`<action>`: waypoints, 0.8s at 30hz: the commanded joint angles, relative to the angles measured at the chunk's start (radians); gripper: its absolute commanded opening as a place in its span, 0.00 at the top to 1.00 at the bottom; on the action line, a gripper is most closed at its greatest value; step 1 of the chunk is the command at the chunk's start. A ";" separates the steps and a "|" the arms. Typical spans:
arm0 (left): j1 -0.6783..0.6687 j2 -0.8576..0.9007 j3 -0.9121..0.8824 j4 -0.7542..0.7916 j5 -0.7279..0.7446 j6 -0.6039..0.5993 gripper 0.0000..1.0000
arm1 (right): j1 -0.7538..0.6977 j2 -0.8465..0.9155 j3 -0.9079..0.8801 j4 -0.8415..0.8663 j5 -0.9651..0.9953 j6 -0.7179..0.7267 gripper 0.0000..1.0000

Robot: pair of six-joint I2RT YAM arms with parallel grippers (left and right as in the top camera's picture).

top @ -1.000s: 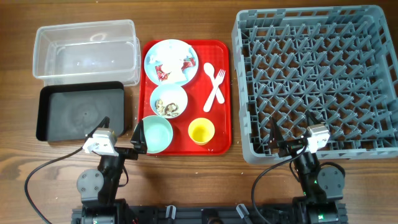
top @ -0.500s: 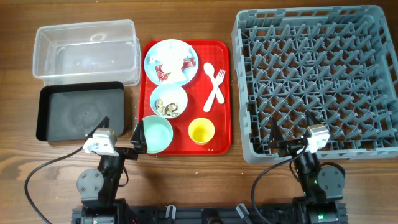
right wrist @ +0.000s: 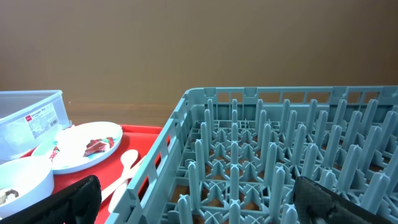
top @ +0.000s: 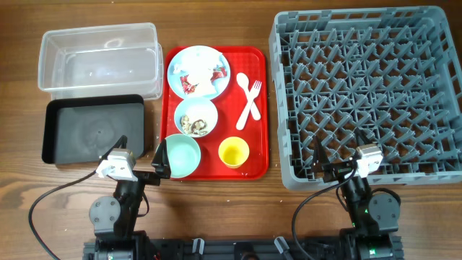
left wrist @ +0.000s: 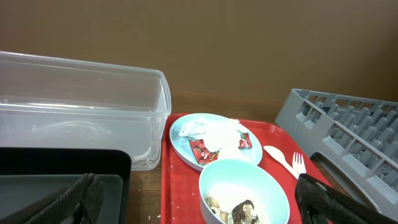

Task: Sort waste into correct bins and load items into the dishwasher rack
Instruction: 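Raise both grippers from rest toward the red tray and rack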

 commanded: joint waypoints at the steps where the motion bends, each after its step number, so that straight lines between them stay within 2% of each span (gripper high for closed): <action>1: -0.005 0.002 -0.005 -0.004 -0.010 0.016 0.00 | -0.004 -0.003 -0.002 0.003 -0.008 -0.009 0.00; 19: -0.005 0.002 -0.005 -0.004 -0.010 0.016 0.00 | -0.004 -0.003 -0.002 0.014 -0.008 -0.009 0.00; 24: -0.005 0.002 -0.005 -0.003 -0.010 0.016 0.00 | -0.004 -0.003 -0.002 0.079 -0.008 -0.010 0.00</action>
